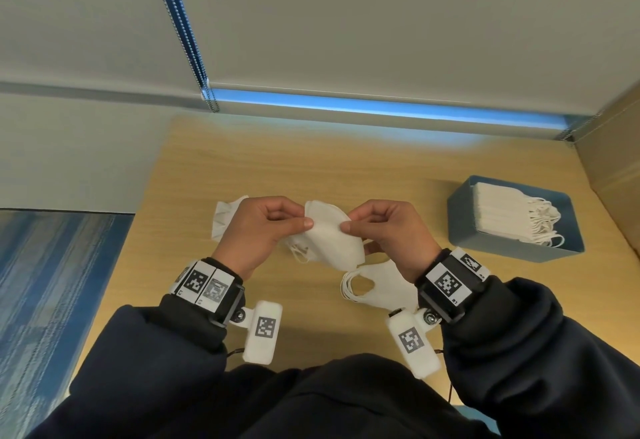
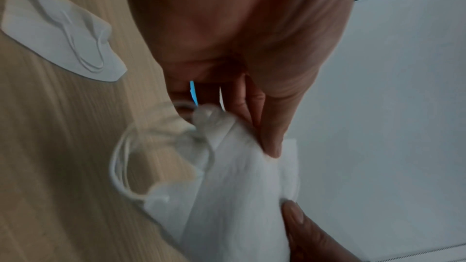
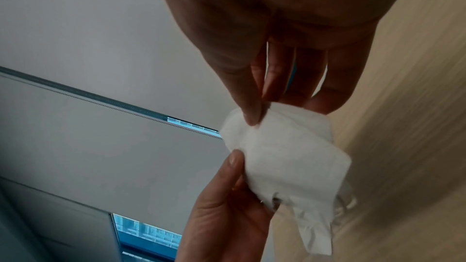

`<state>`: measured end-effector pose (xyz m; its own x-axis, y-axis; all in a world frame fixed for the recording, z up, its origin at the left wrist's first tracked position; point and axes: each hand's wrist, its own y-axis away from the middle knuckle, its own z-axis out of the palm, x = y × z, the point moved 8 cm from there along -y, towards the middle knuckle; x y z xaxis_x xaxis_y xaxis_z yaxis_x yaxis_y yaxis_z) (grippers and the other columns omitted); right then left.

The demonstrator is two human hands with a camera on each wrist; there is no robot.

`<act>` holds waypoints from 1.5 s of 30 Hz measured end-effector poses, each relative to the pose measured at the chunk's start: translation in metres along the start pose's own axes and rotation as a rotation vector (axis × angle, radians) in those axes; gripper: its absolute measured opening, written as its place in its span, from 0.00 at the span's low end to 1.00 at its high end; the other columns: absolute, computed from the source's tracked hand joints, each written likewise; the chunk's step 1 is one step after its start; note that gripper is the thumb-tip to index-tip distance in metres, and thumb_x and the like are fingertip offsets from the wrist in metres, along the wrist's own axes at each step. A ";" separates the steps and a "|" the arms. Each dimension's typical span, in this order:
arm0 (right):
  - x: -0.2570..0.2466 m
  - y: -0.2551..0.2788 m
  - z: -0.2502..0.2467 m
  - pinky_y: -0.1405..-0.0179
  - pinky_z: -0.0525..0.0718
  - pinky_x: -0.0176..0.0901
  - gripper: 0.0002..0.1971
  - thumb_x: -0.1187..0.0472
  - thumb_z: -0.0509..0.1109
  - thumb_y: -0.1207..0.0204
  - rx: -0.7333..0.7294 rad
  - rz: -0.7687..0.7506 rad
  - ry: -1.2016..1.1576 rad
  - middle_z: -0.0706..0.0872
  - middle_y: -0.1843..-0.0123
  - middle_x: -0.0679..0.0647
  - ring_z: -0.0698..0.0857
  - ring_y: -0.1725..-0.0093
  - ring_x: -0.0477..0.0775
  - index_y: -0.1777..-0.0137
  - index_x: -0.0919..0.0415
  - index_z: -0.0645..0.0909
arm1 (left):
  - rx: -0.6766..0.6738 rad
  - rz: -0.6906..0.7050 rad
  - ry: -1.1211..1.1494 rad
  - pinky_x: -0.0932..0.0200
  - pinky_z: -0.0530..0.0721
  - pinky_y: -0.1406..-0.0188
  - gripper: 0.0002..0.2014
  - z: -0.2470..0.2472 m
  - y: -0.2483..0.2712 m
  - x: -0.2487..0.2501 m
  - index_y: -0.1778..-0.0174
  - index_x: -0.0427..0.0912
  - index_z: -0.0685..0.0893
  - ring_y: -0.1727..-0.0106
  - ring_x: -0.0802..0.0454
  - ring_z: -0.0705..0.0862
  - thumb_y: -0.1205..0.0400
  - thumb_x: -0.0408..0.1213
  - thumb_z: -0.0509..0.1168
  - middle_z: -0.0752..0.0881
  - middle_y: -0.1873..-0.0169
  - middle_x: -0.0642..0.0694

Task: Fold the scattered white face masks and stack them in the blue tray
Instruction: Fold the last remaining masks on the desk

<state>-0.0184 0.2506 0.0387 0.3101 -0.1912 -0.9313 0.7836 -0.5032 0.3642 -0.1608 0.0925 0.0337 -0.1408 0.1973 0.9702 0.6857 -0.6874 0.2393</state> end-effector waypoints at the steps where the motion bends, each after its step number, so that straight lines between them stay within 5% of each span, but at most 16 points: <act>1: 0.001 0.000 -0.001 0.67 0.86 0.49 0.10 0.68 0.82 0.29 0.008 0.002 -0.006 0.92 0.60 0.64 0.89 0.63 0.58 0.54 0.74 0.86 | -0.013 0.002 -0.005 0.61 0.87 0.59 0.07 0.001 0.000 0.000 0.60 0.41 0.93 0.60 0.51 0.91 0.28 0.26 0.80 0.94 0.61 0.41; 6: 0.002 0.003 -0.002 0.66 0.87 0.51 0.14 0.64 0.82 0.28 0.021 0.011 -0.023 0.92 0.60 0.62 0.89 0.61 0.61 0.54 0.75 0.85 | -0.070 0.002 0.024 0.59 0.89 0.58 0.10 0.009 0.002 0.003 0.53 0.40 0.93 0.58 0.50 0.92 0.27 0.24 0.79 0.94 0.59 0.41; 11: 0.003 0.006 0.000 0.68 0.89 0.48 0.11 0.67 0.80 0.27 0.002 0.024 -0.077 0.92 0.57 0.65 0.91 0.61 0.58 0.51 0.76 0.86 | 0.002 0.005 0.050 0.57 0.89 0.56 0.04 0.007 0.000 0.004 0.57 0.40 0.93 0.58 0.49 0.91 0.25 0.28 0.79 0.93 0.58 0.38; 17: 0.006 0.007 0.000 0.64 0.92 0.52 0.06 0.69 0.78 0.24 0.003 0.028 -0.092 0.93 0.56 0.65 0.92 0.60 0.60 0.51 0.72 0.89 | -0.006 0.005 0.023 0.61 0.88 0.60 0.10 0.007 -0.001 0.006 0.61 0.47 0.92 0.62 0.54 0.89 0.28 0.26 0.80 0.93 0.64 0.45; 28: 0.006 0.008 0.002 0.66 0.91 0.51 0.06 0.69 0.77 0.24 -0.018 0.031 -0.104 0.93 0.56 0.63 0.91 0.61 0.57 0.49 0.72 0.89 | -0.006 -0.028 0.021 0.58 0.90 0.57 0.06 0.006 -0.002 0.003 0.59 0.39 0.92 0.61 0.51 0.90 0.28 0.27 0.81 0.93 0.61 0.41; 45: 0.015 0.007 -0.001 0.58 0.91 0.61 0.05 0.68 0.76 0.22 -0.011 0.075 -0.093 0.92 0.54 0.65 0.88 0.60 0.59 0.50 0.70 0.90 | 0.007 -0.062 0.014 0.37 0.88 0.43 0.06 0.006 -0.006 -0.004 0.57 0.38 0.92 0.56 0.44 0.90 0.27 0.31 0.81 0.92 0.55 0.33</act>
<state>-0.0075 0.2452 0.0276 0.3167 -0.3054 -0.8980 0.7662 -0.4756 0.4320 -0.1601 0.0998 0.0282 -0.1928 0.2297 0.9540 0.6801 -0.6696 0.2987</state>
